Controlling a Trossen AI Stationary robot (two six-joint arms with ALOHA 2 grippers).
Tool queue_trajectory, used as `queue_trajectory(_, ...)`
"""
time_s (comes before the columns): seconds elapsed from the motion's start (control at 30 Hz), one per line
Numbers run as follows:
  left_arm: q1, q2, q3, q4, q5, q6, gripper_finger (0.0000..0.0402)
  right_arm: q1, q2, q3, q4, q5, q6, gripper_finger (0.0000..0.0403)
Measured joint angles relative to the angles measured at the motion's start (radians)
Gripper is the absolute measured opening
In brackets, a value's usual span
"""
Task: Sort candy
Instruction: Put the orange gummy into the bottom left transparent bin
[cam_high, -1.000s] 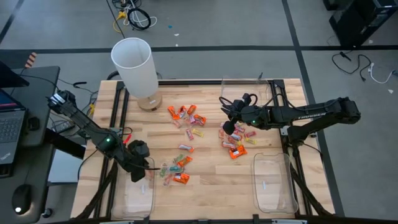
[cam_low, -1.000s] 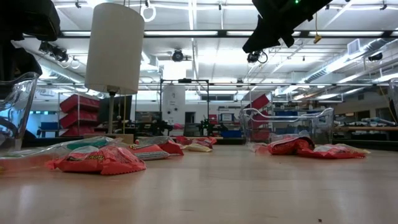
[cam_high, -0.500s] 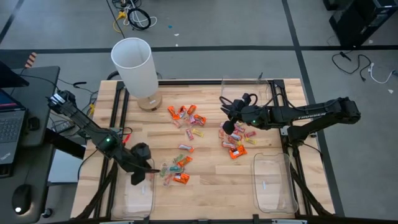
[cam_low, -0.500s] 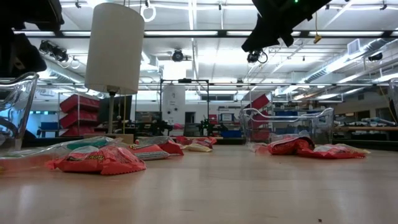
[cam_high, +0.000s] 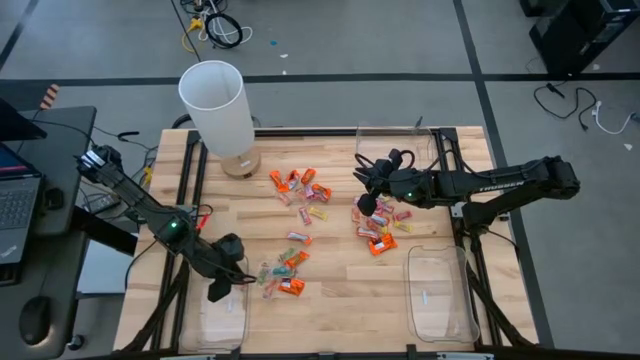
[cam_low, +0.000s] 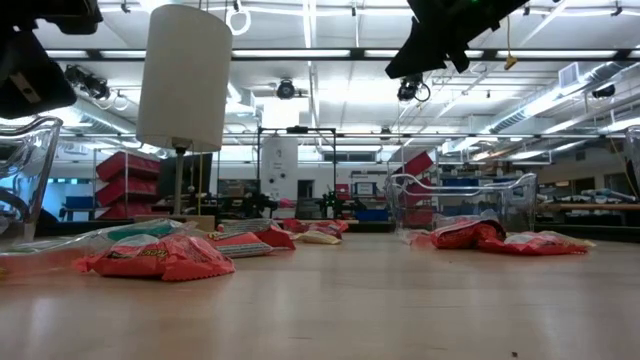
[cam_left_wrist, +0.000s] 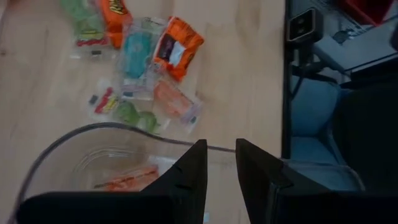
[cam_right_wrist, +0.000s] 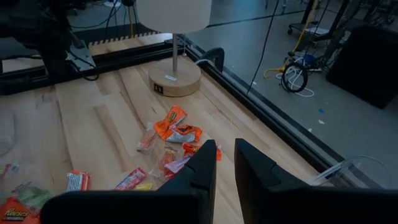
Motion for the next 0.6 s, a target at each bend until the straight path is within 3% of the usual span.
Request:
queue_trajectory(0.4,0.000,0.000,0.001,0.047,0.006,0.037,0.0088,0.000,0.000,0.000,0.000,-0.011,-0.001,0.0045)
queue_trajectory(0.6,0.023,0.000,0.001,0.281,-0.027,0.271,0.0088,0.000,0.000,0.000,0.005,-0.017,-0.012,0.0045)
